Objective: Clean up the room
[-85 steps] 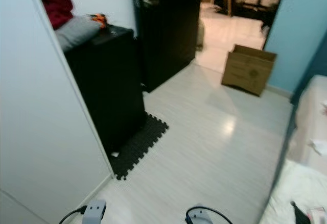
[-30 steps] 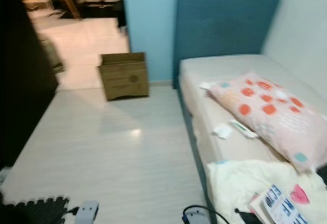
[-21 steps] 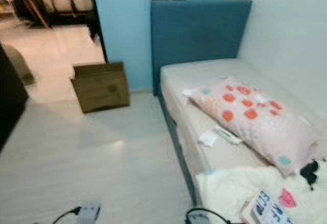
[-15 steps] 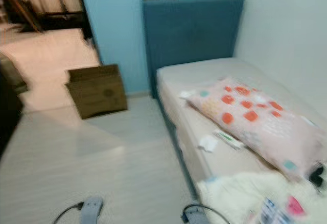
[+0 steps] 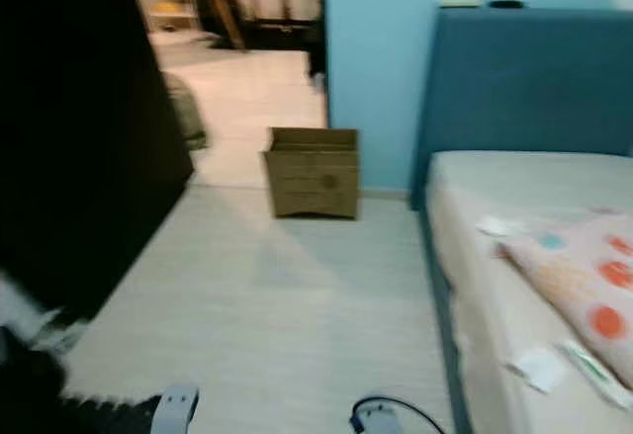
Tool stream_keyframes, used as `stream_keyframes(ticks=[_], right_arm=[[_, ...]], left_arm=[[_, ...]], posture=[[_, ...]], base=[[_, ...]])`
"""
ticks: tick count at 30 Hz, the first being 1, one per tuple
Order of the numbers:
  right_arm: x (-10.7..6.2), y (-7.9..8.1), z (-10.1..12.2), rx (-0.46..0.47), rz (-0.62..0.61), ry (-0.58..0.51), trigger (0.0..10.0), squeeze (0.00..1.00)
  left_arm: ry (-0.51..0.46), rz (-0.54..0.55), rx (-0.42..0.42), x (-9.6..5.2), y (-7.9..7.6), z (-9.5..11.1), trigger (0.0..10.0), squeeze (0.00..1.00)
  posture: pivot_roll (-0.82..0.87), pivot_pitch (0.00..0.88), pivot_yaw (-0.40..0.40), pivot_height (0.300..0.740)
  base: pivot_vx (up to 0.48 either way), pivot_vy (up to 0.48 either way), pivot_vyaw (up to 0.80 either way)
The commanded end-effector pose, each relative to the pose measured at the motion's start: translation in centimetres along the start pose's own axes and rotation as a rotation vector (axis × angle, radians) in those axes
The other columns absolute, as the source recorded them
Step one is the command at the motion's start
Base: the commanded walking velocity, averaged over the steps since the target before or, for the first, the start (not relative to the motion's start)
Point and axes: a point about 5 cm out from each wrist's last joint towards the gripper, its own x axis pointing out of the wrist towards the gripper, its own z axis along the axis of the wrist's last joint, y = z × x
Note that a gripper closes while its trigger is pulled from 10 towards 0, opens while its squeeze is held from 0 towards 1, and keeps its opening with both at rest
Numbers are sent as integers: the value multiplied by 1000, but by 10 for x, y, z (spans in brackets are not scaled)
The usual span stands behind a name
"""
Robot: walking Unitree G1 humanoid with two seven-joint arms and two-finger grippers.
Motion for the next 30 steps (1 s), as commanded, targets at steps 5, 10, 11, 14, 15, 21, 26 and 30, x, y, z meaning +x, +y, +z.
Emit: stream_keyframes(ticks=[5, 10, 11, 14, 15, 21, 26, 30], right_arm=[[-1, 5, -14, 10, 2, 56, 10000, 0], [-1, 6, -15, 26, 3, 61, 10000, 0], [-1, 6, -15, 28, 4, 64, 10000, 0], [-1, 7, -15, 30, 3, 68, 10000, 0], [-1, 6, -15, 31, 1, 68, 10000, 0], [-1, 5, -14, 31, -5, 64, 10000, 0], [-1, 4, -13, 27, -12, 64, 10000, 0], [-1, 4, -12, 27, -14, 61, 10000, 0]], left_arm=[[-3, -3, 11, 0, 1, 3, 10000, 0], [-2, -3, 12, 0, 1, 2, 10000, 0], [-2, -3, 12, 0, 2, 2, 10000, 0], [-2, -4, 13, 0, 2, 2, 10000, 0], [-2, -4, 13, 0, 2, 2, 10000, 0], [-6, -5, 14, 0, 1, 4, 10000, 0], [-8, -5, 12, 1, 1, 5, 10000, 0], [-10, -6, 11, 1, 1, 6, 10000, 0]], posture=[[-24, 30, -8, 740], [-23, 30, -7, 740], [-23, 30, -7, 740], [-22, 29, -7, 740], [-22, 29, -7, 740], [-22, 25, -6, 740], [-20, 22, -7, 740], [-19, 22, -8, 740]], base=[[255, 0, 0], [255, 0, -156], [259, 0, -788], [256, 0, -785], [251, 0, -788], [254, 0, -786], [251, 0, -158], [252, 0, 0]])
